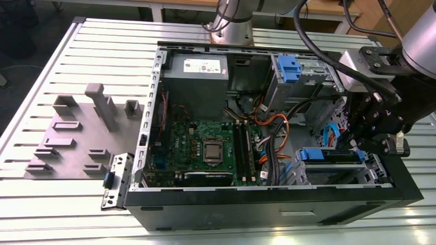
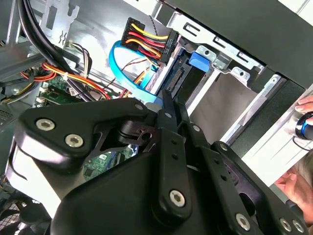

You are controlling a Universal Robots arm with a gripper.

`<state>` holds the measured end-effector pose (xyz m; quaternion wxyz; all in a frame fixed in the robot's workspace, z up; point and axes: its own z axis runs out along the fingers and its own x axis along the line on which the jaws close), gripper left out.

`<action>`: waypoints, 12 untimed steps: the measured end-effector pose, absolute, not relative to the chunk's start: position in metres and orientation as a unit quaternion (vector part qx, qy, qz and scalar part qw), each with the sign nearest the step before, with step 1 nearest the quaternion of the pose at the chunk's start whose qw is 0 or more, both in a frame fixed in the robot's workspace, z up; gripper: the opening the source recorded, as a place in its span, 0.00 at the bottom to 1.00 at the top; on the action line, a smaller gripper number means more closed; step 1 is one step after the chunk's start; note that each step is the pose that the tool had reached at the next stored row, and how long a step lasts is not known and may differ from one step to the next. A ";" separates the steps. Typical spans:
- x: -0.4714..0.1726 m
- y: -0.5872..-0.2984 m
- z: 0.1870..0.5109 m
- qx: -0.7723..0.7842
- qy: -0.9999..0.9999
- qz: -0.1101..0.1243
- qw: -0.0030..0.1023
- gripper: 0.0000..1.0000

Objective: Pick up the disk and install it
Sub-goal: 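Insert the first disk wire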

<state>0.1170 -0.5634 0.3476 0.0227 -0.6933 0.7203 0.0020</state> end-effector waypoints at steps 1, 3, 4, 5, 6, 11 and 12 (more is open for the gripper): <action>0.117 -0.564 0.348 -0.693 0.720 0.002 0.023 0.16; 0.116 -0.564 0.347 -0.693 0.720 0.001 0.024 0.16; 0.115 -0.564 0.346 -0.693 0.720 0.001 0.025 0.16; 0.115 -0.564 0.346 -0.693 0.720 0.000 0.025 0.16; 0.114 -0.564 0.346 -0.693 0.720 0.000 0.025 0.16; 0.114 -0.564 0.342 -0.693 0.720 0.000 0.025 0.16; 0.114 -0.564 0.342 -0.693 0.720 0.000 0.025 0.16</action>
